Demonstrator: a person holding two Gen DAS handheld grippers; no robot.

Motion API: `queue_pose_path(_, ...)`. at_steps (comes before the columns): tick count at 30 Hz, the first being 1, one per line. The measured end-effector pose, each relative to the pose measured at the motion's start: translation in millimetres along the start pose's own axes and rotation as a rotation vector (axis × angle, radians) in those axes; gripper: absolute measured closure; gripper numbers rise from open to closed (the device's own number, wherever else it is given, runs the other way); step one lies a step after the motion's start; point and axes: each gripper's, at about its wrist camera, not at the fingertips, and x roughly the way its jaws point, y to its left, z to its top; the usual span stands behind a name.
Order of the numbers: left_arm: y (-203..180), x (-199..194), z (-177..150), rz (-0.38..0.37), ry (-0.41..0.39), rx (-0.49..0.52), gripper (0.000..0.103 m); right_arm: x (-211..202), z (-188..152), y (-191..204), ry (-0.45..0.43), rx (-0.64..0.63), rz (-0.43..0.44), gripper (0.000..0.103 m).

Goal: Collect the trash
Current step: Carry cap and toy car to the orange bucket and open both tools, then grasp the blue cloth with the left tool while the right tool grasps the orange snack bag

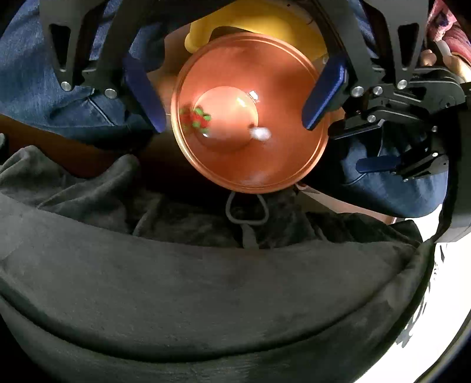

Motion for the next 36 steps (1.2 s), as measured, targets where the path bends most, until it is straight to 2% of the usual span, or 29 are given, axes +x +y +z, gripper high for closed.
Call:
queue_pose_path(13, 8, -4, -1, 0.011, -0.017, -0.025, 0.033, -19, -5, -10, -0.044, 0.019, -0.018, 0.011)
queue_pose_path(15, 9, -9, 1, 0.024, -0.037, -0.027, 0.027, -23, -3, -12, -0.063, 0.019, -0.031, 0.011)
queue_pose_path(20, 10, -33, 9, 0.063, -0.118, -0.022, 0.025, -43, 7, -17, -0.135, 0.028, -0.053, 0.011)
queue_pose_path(26, 14, -71, 19, 0.086, -0.230, -0.032, 0.021, -85, 23, -19, -0.269, 0.018, -0.070, 0.011)
queue_pose_path(29, 19, -96, 24, 0.104, -0.313, -0.050, 0.016, -114, 36, -14, -0.386, -0.018, -0.083, 0.011)
queue_pose_path(34, 25, -120, 29, 0.109, -0.398, -0.092, 0.014, -153, 69, 3, -0.608, -0.125, -0.199, 0.011)
queue_pose_path(36, 27, -124, 29, 0.105, -0.415, -0.105, 0.014, -161, 87, 9, -0.691, -0.163, -0.269, 0.007)
